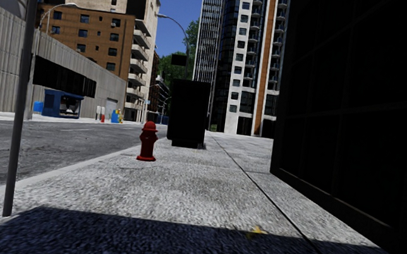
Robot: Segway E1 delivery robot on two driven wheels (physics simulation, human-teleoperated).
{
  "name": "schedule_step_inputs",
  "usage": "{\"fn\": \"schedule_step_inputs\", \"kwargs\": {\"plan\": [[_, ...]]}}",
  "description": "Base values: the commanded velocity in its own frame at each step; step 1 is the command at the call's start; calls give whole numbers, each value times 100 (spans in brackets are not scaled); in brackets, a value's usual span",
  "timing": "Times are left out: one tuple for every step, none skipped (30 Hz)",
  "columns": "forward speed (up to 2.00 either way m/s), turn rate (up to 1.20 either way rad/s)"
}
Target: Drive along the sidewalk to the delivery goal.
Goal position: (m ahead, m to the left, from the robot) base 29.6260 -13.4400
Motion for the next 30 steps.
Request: {"fn": "schedule_step_inputs", "kwargs": {"plan": [[200, 0], [200, 0], [200, 0], [200, 0], [200, 0], [200, 0], [200, 0], [200, 0], [200, 0], [200, 0], [200, 0], [200, 0], [200, 0], [200, 0], [200, 0], [200, 0], [200, 0], [200, 0], [200, 0], [200, 0], [200, 0], [200, 0], [200, 0], [200, 0], [200, 0], [200, 0], [200, 0], [200, 0], [200, 0], [200, 0]]}}
